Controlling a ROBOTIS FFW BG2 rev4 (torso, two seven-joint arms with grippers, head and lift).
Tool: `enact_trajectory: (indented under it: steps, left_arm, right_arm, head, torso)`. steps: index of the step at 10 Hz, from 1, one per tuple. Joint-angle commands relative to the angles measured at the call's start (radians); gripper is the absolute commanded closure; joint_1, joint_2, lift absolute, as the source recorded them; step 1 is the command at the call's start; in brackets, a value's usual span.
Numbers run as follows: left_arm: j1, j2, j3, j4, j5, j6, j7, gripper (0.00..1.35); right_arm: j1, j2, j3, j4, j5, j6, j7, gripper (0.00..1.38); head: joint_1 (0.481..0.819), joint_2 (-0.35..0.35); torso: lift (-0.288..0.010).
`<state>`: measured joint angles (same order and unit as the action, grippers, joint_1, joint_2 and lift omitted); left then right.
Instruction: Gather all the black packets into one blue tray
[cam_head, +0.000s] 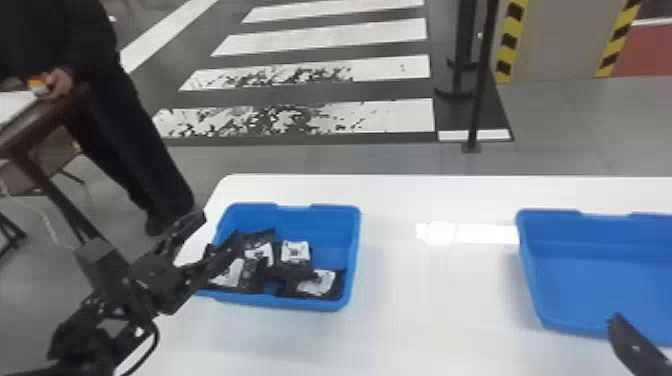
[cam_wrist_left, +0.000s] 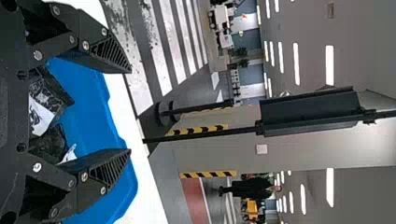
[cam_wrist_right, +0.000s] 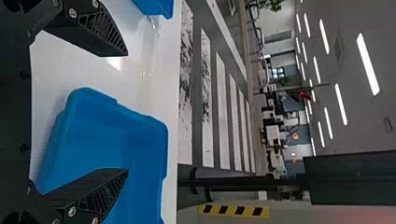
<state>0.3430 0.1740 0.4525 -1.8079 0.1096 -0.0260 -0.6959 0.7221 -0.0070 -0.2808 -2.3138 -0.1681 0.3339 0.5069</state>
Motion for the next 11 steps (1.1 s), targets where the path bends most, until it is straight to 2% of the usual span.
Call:
enact_trajectory:
  steps: [1, 3, 5, 7, 9, 11]
  left_arm:
    - [0.099, -0.033, 0.002, -0.041, 0.078, -0.114, 0.016, 0.17]
    - [0.310, -0.097, 0.008, -0.206, 0.152, -0.173, 0.076, 0.18]
    - [0.487, -0.139, -0.004, -0.324, 0.213, -0.227, 0.114, 0.18]
    - [0.597, -0.172, -0.014, -0.351, 0.275, -0.293, 0.139, 0.18]
    - [0.656, -0.177, -0.064, -0.363, 0.305, -0.342, 0.159, 0.18]
    - [0.656, -0.177, -0.066, -0.361, 0.287, -0.355, 0.176, 0.19]
  right_arm:
    - [0.066, 0.008, -0.026, 0.013, -0.043, -0.155, -0.051, 0.15]
    - [0.103, 0.008, -0.056, 0.109, -0.073, -0.332, -0.068, 0.15]
    - [0.144, 0.008, -0.056, 0.187, -0.083, -0.513, -0.097, 0.15]
    - [0.218, 0.008, -0.056, 0.182, -0.081, -0.648, -0.177, 0.14]
    - [0.267, 0.008, -0.054, 0.175, -0.127, -0.707, -0.214, 0.14]
    - [0.272, 0.008, -0.056, 0.172, -0.123, -0.737, -0.226, 0.14]
  head:
    - [0.695, 0.172]
    - [0.695, 0.127]
    - [0.695, 0.078]
    - [0.695, 0.036]
    - [0.695, -0.005]
    - [0.695, -0.039]
  torso:
    - [-0.110]
    - [-0.110]
    - [-0.110]
    - [-0.110]
    - [-0.110]
    - [-0.110]
